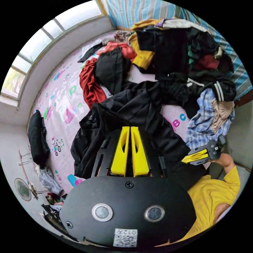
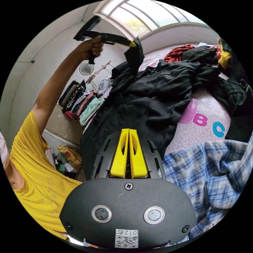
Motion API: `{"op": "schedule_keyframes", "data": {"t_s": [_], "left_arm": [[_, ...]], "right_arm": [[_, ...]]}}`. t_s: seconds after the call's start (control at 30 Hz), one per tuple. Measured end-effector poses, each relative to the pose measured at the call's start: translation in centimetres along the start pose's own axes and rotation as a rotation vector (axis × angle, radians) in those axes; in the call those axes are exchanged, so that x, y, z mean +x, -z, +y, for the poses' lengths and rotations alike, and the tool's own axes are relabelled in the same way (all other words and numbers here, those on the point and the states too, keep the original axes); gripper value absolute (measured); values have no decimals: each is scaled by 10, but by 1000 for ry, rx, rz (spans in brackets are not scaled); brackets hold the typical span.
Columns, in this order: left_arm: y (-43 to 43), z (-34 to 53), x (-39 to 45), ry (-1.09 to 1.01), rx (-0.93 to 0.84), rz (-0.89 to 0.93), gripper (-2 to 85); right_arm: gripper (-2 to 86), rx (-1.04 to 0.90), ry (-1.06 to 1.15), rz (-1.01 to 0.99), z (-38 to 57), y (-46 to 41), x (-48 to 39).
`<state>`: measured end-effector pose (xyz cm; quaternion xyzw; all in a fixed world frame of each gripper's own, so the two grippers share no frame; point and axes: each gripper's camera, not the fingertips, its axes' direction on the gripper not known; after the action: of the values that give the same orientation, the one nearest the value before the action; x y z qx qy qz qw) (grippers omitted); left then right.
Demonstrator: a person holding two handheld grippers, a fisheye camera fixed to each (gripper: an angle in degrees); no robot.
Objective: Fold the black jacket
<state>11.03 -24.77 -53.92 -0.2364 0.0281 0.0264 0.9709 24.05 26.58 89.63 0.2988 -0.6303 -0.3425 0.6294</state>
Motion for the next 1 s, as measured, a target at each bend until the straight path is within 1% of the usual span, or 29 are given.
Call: {"op": "schedule_keyframes", "data": {"t_s": [0.07, 0.13, 0.17, 0.2, 0.23, 0.3, 0.37, 0.4, 0.43, 0.47, 0.53, 0.6, 0.67, 0.77, 0.87, 0.93, 1.0], "left_arm": [[-57, -28, 27, -52, -174, -98, 1], [-89, -37, 41, -71, -233, -164, 1], [-99, -38, 45, -70, -223, -190, 1], [-100, -37, 45, -66, -204, -191, 2], [-96, -33, 40, -60, -150, -163, 2], [-77, -18, 21, -31, -24, -48, 2], [-46, 20, -16, 2, 191, 175, 3], [-39, 31, -26, 3, 242, 234, 3], [-29, 55, -46, 0, 322, 335, 4], [-24, 81, -66, 35, 379, 368, 5], [-25, 123, -95, 124, 428, 330, 5], [-41, 167, -125, 271, 413, 275, 5], [-74, 229, -162, 461, 384, 233, 4], [-119, 296, -194, 625, 396, 280, 4], [-157, 338, -214, 745, 424, 335, 3], [-173, 352, -220, 787, 446, 350, 4], [-186, 357, -223, 805, 467, 368, 4]], "right_arm": [[8, -2, -2, 12, 3, 6, 7], [8, 1, -8, 22, 3, 11, 14], [8, 1, -8, 31, 1, 13, 18], [8, 4, -4, 47, -3, 14, 22], [8, 6, -1, 57, -5, 15, 23], [10, 31, 9, 90, -22, 16, 31], [13, 64, 23, 114, -41, 16, 36], [16, 96, 21, 133, -57, 15, 40], [18, 115, 20, 139, -66, 14, 42], [21, 151, 22, 153, -85, 13, 46], [27, 197, 21, 209, -115, 8, 54], [34, 233, -6, 322, -160, -4, 73], [44, 199, -31, 363, -199, -20, 95], [69, 112, -96, 344, -262, -52, 134], [74, 74, -160, 330, -306, -85, 162], [69, 44, -186, 330, -323, -106, 173], [39, 10, -212, 323, -337, -130, 184]]}}
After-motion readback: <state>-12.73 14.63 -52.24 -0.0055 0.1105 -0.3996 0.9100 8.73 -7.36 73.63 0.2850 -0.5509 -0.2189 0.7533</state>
